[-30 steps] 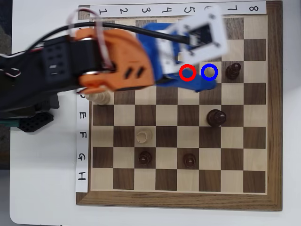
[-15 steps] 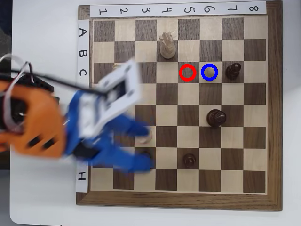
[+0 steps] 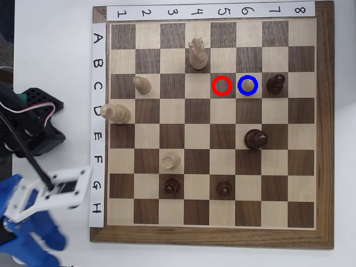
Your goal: Move the piece to destination
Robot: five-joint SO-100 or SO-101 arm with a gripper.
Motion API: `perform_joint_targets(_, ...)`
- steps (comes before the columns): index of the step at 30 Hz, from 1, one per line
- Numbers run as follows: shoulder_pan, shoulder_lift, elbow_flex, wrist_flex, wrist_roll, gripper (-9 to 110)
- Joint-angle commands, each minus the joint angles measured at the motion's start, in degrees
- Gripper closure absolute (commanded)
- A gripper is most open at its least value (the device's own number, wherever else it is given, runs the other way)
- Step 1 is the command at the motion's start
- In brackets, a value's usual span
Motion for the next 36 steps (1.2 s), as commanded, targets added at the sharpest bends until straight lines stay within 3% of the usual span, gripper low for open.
perform_joint_targets(1,23.7,14.1,11.2,-1.7,-13.5,99)
perform_joint_targets(7,31.1,21.4,23.8,-1.8,-16.3,101)
perform_joint_targets(21,31.1,36.9,51.5,-3.8,-19.5,101)
perform_joint_targets(36,31.6,37.2,53.3,-3.7,-17.9,101)
